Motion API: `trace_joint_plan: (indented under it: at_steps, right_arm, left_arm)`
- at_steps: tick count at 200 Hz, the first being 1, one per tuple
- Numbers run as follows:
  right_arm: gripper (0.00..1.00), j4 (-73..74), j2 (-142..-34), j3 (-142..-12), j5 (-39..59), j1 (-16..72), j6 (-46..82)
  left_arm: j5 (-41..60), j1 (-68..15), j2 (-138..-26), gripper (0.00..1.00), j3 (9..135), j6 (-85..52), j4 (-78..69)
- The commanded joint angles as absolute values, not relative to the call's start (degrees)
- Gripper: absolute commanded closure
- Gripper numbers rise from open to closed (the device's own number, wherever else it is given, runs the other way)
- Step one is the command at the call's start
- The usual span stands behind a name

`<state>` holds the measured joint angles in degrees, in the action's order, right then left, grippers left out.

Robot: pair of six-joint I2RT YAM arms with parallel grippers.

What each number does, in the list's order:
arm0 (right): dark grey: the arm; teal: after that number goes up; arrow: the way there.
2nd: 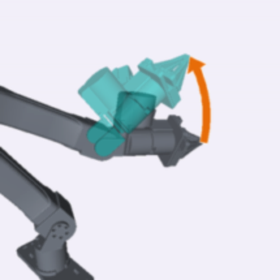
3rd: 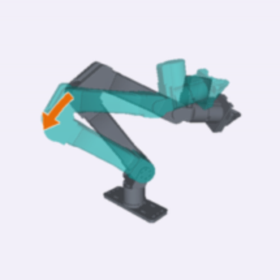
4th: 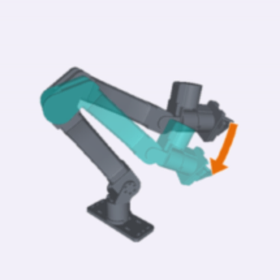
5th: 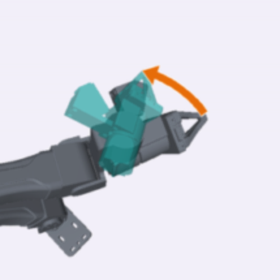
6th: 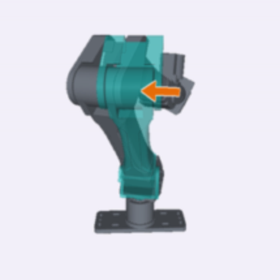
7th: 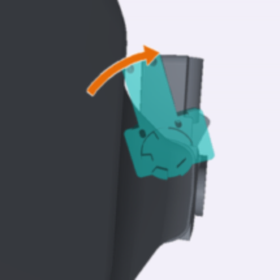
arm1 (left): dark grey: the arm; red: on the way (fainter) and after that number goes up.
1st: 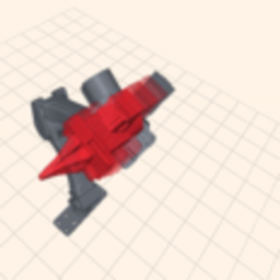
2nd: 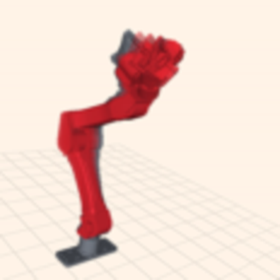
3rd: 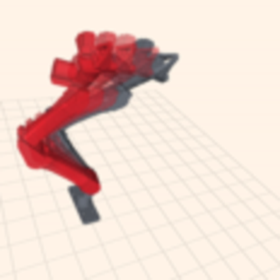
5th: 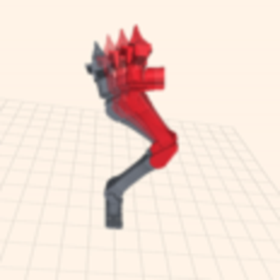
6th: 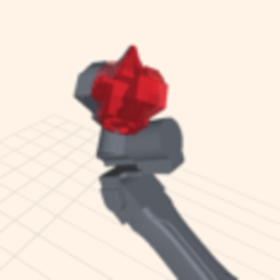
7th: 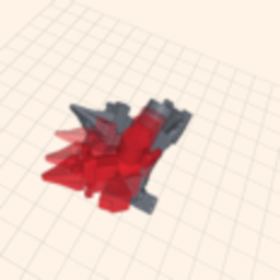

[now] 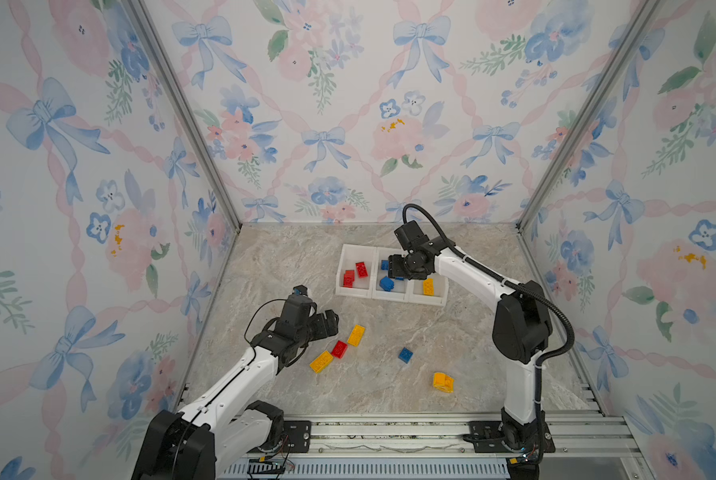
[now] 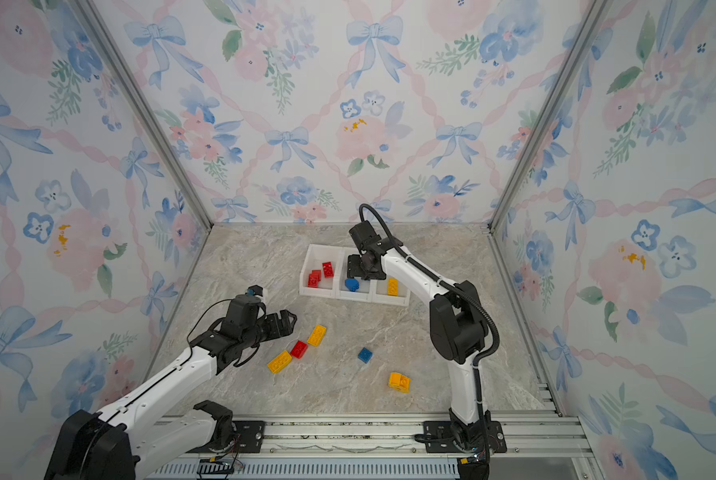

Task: Sort the legos into containers by color
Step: 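Open the right gripper to release the blue brick and lift away, then grasp the yellow curved brick with the left gripper while the right gripper withdraws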

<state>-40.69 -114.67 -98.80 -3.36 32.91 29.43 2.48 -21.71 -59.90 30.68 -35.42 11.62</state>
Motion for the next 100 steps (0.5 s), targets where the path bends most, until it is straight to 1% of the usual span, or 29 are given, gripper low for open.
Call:
trace_joint_plan:
  at_steps: [1,41,100]
  right_arm:
    - [0.23,-38.0,-110.0,-93.3,-1.6,33.9,31.6]
    - [0.19,-32.5,-103.1,-82.7,2.1,34.3,34.7]
    - [0.15,-29.9,-96.0,-71.5,4.9,35.7,35.4]
  left_arm:
    - [2.7,-23.0,-61.1,0.05,32.5,-33.7,11.0]
    - [2.1,-24.9,-63.2,0.06,33.8,-32.9,11.0]
    - [1.7,-27.4,-65.6,0.08,35.3,-31.8,11.1]
